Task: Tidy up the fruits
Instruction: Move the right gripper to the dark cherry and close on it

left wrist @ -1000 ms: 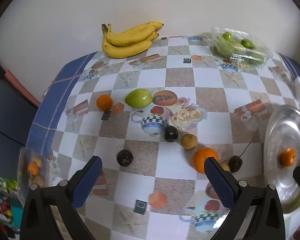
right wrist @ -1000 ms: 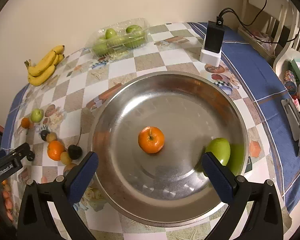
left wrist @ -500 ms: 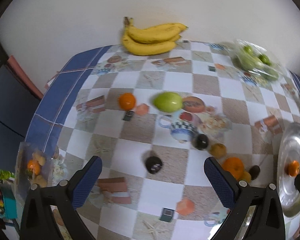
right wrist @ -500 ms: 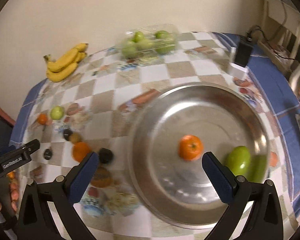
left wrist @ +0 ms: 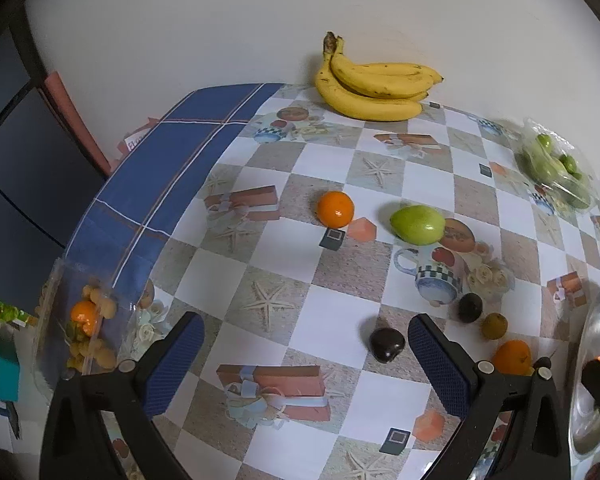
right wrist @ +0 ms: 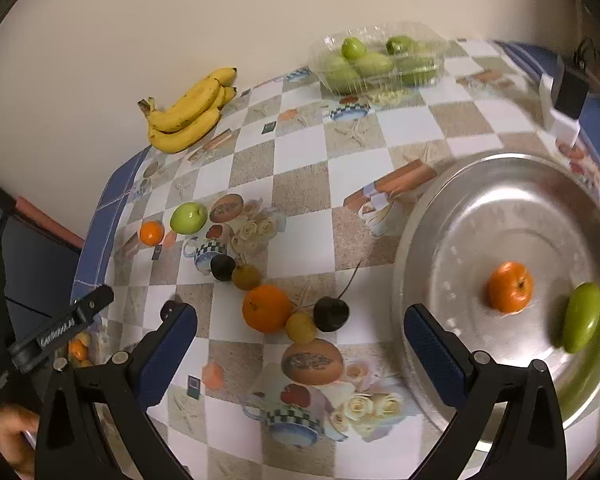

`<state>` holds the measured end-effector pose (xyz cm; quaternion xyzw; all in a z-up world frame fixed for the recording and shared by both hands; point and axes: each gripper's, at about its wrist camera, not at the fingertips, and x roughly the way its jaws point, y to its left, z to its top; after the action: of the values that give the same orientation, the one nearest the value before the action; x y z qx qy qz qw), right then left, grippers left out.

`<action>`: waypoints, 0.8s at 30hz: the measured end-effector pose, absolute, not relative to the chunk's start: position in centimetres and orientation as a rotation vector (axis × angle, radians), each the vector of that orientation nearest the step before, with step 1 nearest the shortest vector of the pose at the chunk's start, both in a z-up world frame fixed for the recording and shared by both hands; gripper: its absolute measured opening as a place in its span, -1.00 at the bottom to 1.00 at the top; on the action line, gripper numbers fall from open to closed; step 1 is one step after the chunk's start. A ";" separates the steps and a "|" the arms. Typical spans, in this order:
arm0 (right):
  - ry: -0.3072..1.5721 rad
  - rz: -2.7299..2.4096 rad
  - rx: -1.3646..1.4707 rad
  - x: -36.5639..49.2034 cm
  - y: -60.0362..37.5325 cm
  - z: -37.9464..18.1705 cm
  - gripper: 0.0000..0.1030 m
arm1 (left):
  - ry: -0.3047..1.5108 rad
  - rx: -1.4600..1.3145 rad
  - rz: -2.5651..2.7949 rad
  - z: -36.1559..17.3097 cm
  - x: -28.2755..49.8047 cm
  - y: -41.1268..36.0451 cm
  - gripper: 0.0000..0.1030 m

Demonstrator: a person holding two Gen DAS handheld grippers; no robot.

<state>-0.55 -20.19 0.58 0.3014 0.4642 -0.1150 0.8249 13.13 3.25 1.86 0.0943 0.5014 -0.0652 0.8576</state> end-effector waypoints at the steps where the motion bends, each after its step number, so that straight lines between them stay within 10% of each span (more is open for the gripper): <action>1: 0.981 -0.246 0.657 -0.3 -20.1 0.5 1.00 | 1.052 0.193 -0.136 1.8 13.2 3.3 1.00; 9: 1.022 -0.274 0.559 1.3 -19.4 -0.3 0.97 | 1.091 0.202 -0.178 0.5 13.5 2.0 1.00; 14: 1.056 -0.281 0.545 1.5 -19.4 -1.1 0.40 | 1.155 0.161 -0.225 -1.0 13.6 1.1 1.00; 24: 1.130 -0.309 0.524 2.2 -19.5 -3.0 -0.12 | 1.242 0.074 -0.260 -3.4 14.0 0.7 0.84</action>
<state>2.18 -19.52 -3.03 0.2445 0.5270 -0.1443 0.8010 13.95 0.66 -3.43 0.0347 0.5800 -0.1214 0.8048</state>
